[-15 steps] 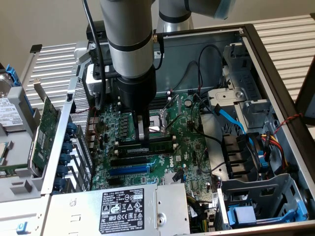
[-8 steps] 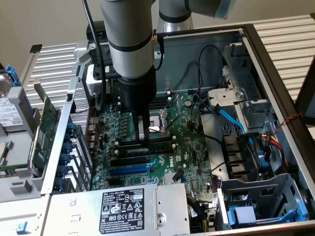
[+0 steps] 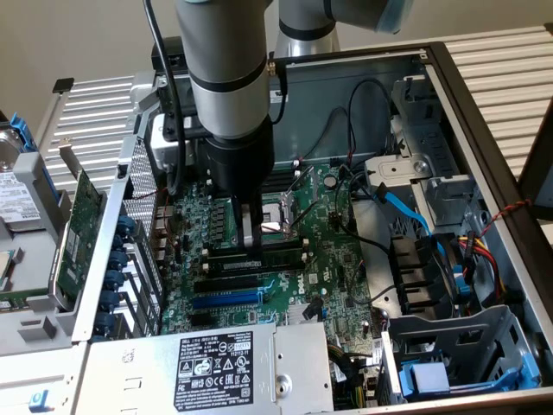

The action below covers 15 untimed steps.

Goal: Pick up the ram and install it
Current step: 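Press down the ram until it locks into place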

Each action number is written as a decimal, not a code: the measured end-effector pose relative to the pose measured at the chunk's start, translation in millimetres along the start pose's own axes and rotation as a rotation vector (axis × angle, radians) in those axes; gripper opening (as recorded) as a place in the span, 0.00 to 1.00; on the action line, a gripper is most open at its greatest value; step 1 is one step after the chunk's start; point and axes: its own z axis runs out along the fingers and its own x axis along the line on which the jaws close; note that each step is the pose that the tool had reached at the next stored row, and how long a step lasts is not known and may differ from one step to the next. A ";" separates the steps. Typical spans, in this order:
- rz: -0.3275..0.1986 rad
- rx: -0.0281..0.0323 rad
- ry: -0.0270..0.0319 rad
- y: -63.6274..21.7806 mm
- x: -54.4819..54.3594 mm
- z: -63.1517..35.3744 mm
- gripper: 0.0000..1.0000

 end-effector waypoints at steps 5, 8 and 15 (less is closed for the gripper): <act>0.000 -0.0005 0.0002 0.6 0.0 -0.1 0.11; 0.000 -0.0006 0.0004 0.7 0.1 0.2 0.11; 0.000 -0.0006 0.0003 0.7 0.1 1.1 0.11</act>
